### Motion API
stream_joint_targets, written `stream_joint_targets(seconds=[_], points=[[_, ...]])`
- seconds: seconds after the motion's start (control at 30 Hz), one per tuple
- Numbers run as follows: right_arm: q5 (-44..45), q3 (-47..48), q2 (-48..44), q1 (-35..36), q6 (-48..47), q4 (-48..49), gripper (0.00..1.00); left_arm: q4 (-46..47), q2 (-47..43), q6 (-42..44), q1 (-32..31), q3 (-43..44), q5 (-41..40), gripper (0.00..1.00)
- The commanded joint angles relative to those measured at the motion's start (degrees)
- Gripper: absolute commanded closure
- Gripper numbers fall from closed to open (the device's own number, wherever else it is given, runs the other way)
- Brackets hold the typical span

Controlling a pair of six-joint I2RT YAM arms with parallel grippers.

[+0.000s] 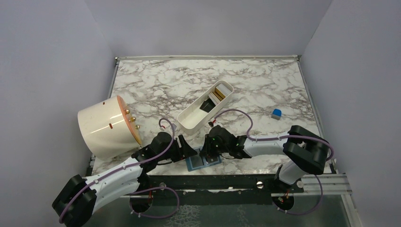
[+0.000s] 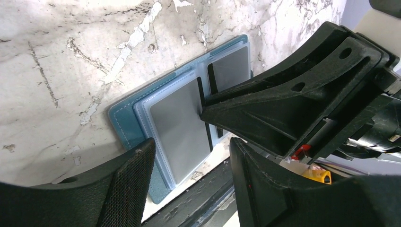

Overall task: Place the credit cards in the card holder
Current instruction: Turn over the card holder at the center of the board.

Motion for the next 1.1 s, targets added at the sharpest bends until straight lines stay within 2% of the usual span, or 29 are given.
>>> stream_joint_targets(seconds=[0.0,0.17,0.33,1.07], points=[[-1.12,-1.68,1.01,0.37,0.29,-0.32,0.84,2.61,0.28,-0.45,0.18,-0.28,0.55,0.39],[-1.28,-1.81,1.14,0.4,0.48,-0.04,0.84,3.53,1.78,-0.82,0.18,-0.62,0.71,0.39],[-1.09,-1.73,1.19,0.51,0.61,-0.12,0.84,-1.03,2.4,-0.26,0.2,0.91,-0.45,0.39],[-2.01,-2.36,2.62,1.55,2.24,2.85,0.85,3.86,2.46,-0.26,0.18,0.41,0.26,0.4]])
